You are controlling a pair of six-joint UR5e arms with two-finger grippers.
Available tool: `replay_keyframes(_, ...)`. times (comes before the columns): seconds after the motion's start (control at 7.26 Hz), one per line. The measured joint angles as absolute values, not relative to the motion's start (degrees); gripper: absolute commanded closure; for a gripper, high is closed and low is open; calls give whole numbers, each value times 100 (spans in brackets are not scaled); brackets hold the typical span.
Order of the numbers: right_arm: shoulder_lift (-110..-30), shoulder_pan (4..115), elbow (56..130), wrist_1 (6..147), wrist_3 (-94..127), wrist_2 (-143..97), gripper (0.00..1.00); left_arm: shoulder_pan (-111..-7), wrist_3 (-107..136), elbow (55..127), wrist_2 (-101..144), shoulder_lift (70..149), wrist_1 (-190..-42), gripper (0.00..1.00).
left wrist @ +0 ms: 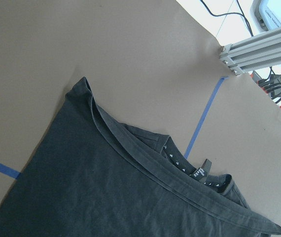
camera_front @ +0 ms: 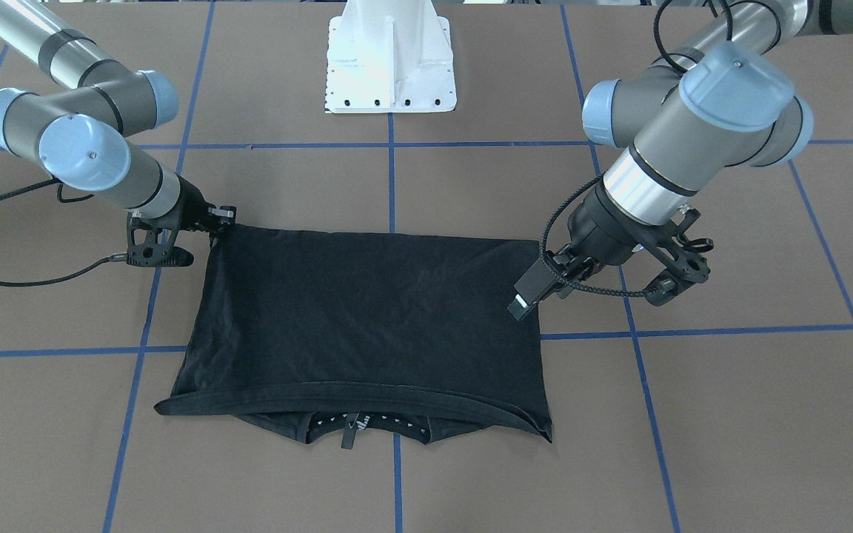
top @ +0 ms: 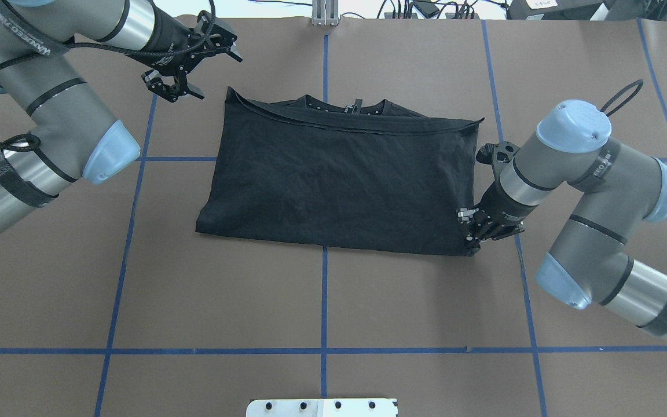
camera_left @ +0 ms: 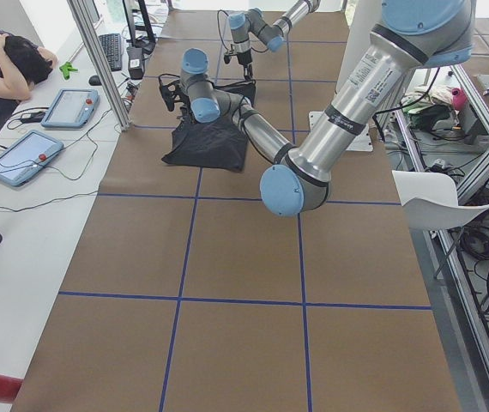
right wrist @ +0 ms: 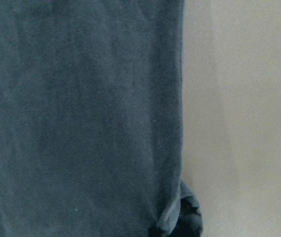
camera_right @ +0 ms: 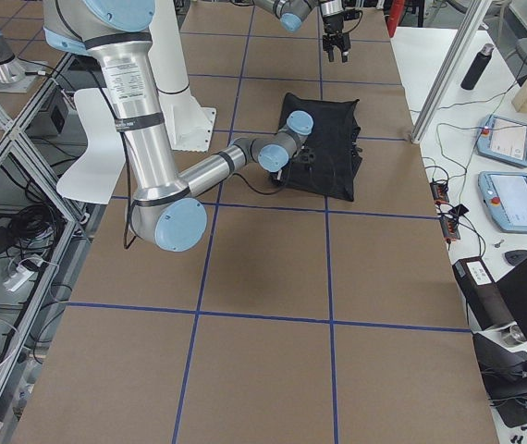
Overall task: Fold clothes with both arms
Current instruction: 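Drag the grasped side edge with the right gripper, rotating the shirt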
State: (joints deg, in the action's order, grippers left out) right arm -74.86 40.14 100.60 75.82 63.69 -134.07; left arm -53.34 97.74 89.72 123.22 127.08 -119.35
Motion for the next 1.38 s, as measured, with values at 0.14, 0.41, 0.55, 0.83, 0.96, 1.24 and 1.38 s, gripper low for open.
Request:
replay_keyframes(0.14,-7632,3784,10415,7596,6425,-13590,100,-5342,9773,8979,12322,12701,-11935,0)
replay_keyframes(0.41,-7613,3144,10750,7584,6884,-14049,100,-5350,9773,9019,12320,12678,-11936,0)
replay_keyframes(0.55,-7460,2746,10878,7560,7340,-14143,100,-5352,9772,9029,12316,12668,-11936,0)
replay_keyframes(0.83,-7051,2105,11004,7536,8103,-14166,1,-5353,9764,9040,12312,12656,-11937,0)
replay_keyframes(0.96,-6961,1947,11054,7531,8295,-14186,0,-5340,9757,9045,12303,12610,-11946,0)
replay_keyframes(1.24,-6939,2053,11190,7526,8405,-14179,0,-5168,9649,9101,12287,12478,-11953,0)
replay_keyframes(1.38,-6946,2351,11215,7530,8413,-14172,0,-4916,9611,9208,12215,12365,-11951,0)
